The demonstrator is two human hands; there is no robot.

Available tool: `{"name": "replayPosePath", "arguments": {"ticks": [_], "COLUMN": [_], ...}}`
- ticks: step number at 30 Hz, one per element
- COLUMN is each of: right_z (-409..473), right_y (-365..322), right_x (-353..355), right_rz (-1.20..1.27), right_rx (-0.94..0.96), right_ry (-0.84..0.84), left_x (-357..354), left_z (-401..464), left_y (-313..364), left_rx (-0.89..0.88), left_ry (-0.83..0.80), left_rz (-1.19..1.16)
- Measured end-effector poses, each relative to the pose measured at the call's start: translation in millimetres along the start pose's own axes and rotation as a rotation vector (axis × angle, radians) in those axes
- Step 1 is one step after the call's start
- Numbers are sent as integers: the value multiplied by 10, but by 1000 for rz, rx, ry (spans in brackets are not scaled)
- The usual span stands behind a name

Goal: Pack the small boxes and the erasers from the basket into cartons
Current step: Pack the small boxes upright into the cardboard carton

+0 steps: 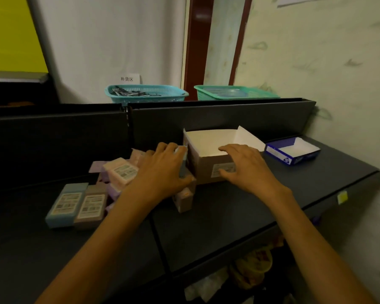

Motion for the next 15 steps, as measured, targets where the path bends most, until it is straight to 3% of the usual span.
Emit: {"name": "replayPosePath", "arguments": {"ticks": [8,15], "right_z": [231,216], "right_y": [801,1186], "right_x": [-180,-299], "right_rz": [39,129], "right_rx": [74,157], "right_ry": [-55,-102], "left_x": [-518,-636], "left_z": [552,483], "left_y": [525,749], "left_rx": [67,109], "left_ry": [16,71], "left_rz": [70,130]}}
Point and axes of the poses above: each hand's wrist, its own z-axis towards the middle knuckle, its own x-axis out of the back of the hand, y = z × x, the point moved 7 cm from there along z, towards the middle knuckle, and after that the axes turned 3 degrees about y, right-handed, at the moved point
